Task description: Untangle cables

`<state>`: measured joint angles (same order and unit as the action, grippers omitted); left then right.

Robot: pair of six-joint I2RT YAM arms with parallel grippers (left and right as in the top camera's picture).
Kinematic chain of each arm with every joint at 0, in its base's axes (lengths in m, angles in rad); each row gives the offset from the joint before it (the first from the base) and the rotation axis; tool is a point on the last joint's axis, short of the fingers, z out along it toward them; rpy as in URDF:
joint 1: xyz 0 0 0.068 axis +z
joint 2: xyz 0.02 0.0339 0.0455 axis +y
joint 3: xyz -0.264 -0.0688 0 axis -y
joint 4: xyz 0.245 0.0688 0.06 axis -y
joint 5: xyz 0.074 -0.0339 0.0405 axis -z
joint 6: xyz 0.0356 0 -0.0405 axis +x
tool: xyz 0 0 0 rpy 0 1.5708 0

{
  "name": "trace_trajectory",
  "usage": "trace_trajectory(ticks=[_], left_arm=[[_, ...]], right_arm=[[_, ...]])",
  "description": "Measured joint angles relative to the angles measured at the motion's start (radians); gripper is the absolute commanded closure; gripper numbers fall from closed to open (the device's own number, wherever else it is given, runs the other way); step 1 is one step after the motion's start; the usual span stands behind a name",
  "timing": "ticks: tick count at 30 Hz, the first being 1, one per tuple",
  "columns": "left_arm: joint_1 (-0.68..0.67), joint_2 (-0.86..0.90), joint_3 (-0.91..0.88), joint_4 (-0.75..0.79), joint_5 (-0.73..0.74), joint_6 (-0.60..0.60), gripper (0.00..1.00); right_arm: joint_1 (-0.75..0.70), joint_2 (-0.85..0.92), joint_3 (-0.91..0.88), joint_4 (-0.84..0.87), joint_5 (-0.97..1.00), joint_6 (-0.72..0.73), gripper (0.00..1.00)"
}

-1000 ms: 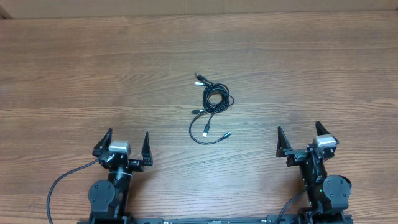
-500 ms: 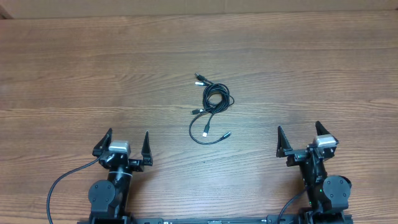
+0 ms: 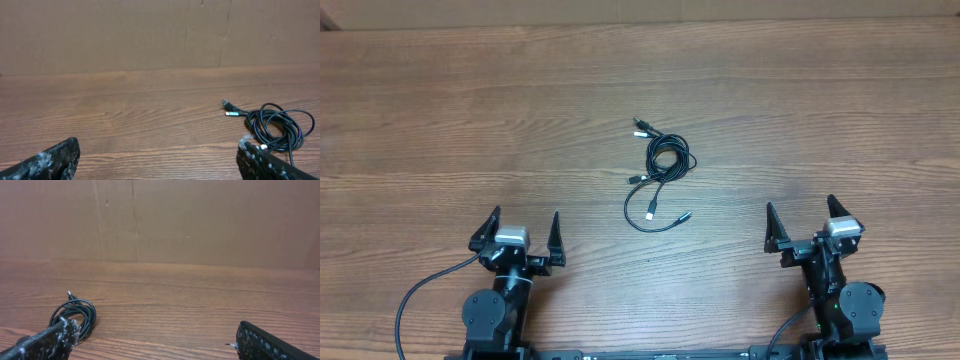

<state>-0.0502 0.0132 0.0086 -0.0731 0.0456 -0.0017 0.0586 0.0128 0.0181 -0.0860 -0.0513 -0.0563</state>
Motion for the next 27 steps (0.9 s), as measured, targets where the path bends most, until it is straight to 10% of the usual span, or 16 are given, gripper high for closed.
trace_trajectory(ticks=[27], left_arm=[[0.000,0.226,0.204,-0.122,-0.017,-0.124,0.00]], right_arm=[[0.000,-0.002,0.000,0.002,0.000,0.000,0.00]])
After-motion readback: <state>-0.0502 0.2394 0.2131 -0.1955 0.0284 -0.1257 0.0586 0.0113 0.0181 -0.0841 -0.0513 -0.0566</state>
